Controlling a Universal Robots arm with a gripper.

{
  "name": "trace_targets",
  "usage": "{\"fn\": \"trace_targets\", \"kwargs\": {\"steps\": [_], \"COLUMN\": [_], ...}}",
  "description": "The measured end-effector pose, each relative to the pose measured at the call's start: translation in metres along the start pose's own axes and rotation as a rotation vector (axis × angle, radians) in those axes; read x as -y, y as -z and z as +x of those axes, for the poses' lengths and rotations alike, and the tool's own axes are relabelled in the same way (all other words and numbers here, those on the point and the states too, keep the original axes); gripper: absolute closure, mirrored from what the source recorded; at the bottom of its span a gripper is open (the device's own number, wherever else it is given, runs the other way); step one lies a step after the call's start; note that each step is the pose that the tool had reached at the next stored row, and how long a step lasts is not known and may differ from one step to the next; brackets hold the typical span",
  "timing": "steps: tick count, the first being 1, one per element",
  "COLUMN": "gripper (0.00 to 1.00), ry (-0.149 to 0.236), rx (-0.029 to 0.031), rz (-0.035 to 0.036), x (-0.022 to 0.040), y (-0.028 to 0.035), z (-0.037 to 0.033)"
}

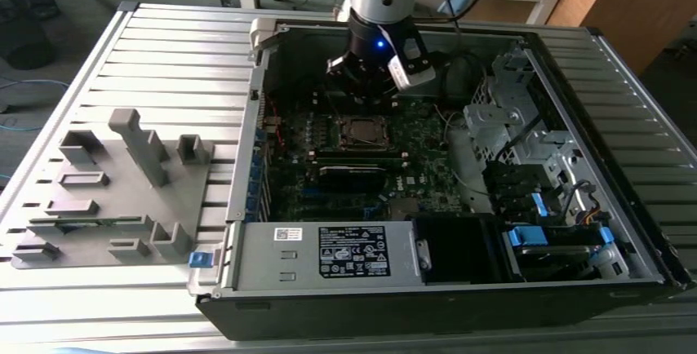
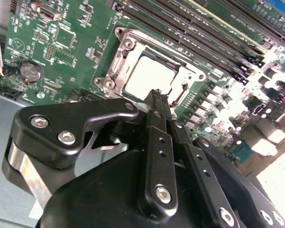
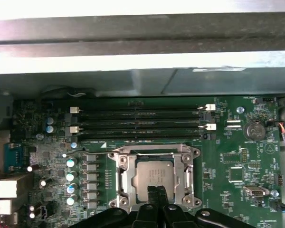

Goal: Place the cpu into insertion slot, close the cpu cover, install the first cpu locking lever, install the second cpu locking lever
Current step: 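Install the first cpu locking lever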

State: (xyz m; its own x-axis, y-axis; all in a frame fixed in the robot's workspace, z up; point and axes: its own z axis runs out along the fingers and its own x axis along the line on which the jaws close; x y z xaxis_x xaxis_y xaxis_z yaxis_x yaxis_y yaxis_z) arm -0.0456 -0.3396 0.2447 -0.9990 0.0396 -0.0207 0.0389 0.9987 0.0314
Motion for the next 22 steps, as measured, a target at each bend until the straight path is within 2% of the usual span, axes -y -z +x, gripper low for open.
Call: {"fn": "trace_targets", "kwargs": {"steps": [10,22], "gripper": [0.89,0.89], "ry": [0.0,0.0], "rx": [-0.0001,-0.0001], "rz": [0.0001,0.0002], "x": [0.0008,0.0009], "y": [0.0,0.0004], "z": [0.0132,0.0146]}}
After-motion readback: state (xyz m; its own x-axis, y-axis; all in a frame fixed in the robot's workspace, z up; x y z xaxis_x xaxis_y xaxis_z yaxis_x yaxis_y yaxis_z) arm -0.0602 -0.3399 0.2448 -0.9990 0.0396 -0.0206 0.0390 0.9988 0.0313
